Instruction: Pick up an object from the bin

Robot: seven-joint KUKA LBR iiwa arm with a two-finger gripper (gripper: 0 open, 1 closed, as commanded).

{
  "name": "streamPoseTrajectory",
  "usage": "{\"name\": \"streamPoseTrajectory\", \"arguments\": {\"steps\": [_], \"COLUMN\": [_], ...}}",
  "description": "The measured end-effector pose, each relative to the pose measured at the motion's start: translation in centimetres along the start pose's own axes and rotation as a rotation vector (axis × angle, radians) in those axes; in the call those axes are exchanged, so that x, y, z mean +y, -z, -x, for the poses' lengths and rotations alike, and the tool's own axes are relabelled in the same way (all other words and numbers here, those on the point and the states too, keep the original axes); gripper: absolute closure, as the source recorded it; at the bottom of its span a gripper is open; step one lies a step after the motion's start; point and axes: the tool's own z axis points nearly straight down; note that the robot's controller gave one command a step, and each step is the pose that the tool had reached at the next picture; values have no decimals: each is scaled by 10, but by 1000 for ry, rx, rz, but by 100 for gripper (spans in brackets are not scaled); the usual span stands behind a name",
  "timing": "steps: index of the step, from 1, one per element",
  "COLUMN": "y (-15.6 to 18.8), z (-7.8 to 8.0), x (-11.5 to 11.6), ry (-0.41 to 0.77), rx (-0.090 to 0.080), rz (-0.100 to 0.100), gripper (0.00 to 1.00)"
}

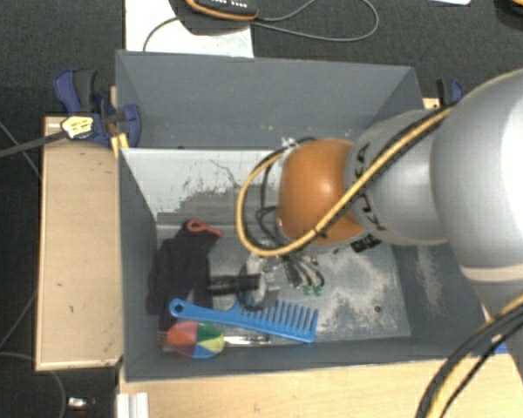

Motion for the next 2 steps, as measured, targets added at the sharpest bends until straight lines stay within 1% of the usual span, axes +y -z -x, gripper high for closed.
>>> {"name": "streamPoseTrajectory", "arguments": {"steps": [1,2], "y": [0,-2], "z": [0,-32], "x": [0,-3], "ry": [-1,278], "rx": [0,-8], "rz": [0,0], "gripper": [100,100]}}
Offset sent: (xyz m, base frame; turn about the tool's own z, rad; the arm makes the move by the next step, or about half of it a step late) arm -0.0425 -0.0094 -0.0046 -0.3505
